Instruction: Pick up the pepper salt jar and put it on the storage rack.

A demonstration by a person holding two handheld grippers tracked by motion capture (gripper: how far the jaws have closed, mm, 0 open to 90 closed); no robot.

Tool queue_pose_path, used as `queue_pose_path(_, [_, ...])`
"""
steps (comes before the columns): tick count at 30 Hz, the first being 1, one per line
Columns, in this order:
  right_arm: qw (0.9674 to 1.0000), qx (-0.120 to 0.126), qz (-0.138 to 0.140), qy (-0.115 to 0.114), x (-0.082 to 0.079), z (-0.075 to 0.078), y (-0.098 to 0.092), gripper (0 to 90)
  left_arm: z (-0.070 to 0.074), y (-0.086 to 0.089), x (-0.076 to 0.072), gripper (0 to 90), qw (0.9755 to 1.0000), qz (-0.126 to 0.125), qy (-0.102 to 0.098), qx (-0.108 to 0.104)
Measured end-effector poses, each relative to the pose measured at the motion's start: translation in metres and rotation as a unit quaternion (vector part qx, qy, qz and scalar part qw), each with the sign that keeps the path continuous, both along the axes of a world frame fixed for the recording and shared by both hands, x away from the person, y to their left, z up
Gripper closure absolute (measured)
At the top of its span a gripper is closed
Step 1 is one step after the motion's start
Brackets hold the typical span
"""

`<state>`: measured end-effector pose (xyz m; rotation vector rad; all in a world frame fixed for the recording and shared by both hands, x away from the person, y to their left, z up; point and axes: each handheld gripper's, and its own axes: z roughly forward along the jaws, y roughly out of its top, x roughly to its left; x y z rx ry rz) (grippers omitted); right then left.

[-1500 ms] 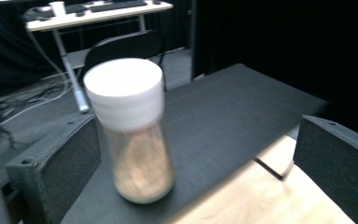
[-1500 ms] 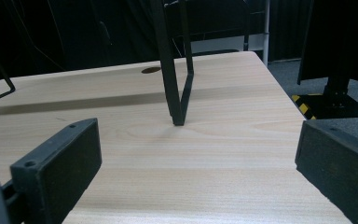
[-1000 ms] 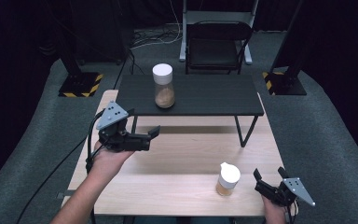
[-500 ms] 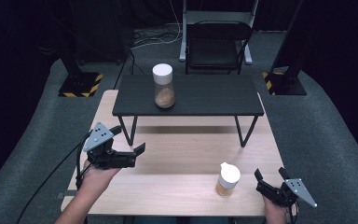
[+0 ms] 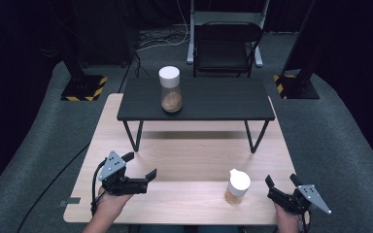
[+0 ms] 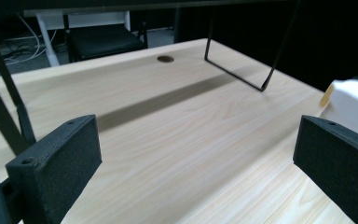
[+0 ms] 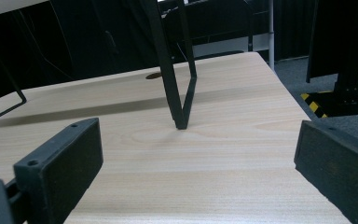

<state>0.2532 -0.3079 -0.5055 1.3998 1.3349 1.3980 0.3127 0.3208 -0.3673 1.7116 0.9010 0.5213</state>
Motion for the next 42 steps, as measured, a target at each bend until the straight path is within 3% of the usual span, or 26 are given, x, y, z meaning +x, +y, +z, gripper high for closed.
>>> queue_pose_path(7, [1.0,-0.004,0.001,0.001,0.0,0.001,0.001,0.4,-0.026,0.001,-0.007,0.2,0.9994,0.029,-0.01,0.013])
queue_pose_path(11, [1.0,-0.006,-0.001,0.0,0.0,0.0,0.002,0.4,-0.052,0.002,-0.016,0.2,0.9976,0.049,-0.047,0.011])
queue_pose_path(14, [1.0,-0.007,-0.003,-0.002,-0.001,0.0,0.002,0.4,-0.064,0.003,-0.015,0.2,0.9973,0.044,-0.054,0.02])
queue_pose_path(22, [0.9999,-0.012,0.0,0.0,-0.001,0.001,0.004,0.4,-0.086,0.01,-0.008,0.2,0.9986,0.041,-0.023,0.023])
queue_pose_path(27, [1.0,-0.007,0.001,0.003,0.0,0.001,0.002,0.0,-0.101,0.018,-0.005,0.2,0.9992,0.039,-0.008,-0.003])
queue_pose_path(34, [1.0,-0.01,0.002,0.0,-0.001,0.001,0.002,0.0,-0.11,0.018,-0.003,0.2,0.9991,0.041,0.0,-0.01])
queue_pose_path(42, [0.9999,-0.011,0.001,-0.003,-0.001,0.0,0.003,0.0,-0.108,0.007,-0.003,0.2,0.9988,0.043,-0.001,0.023])
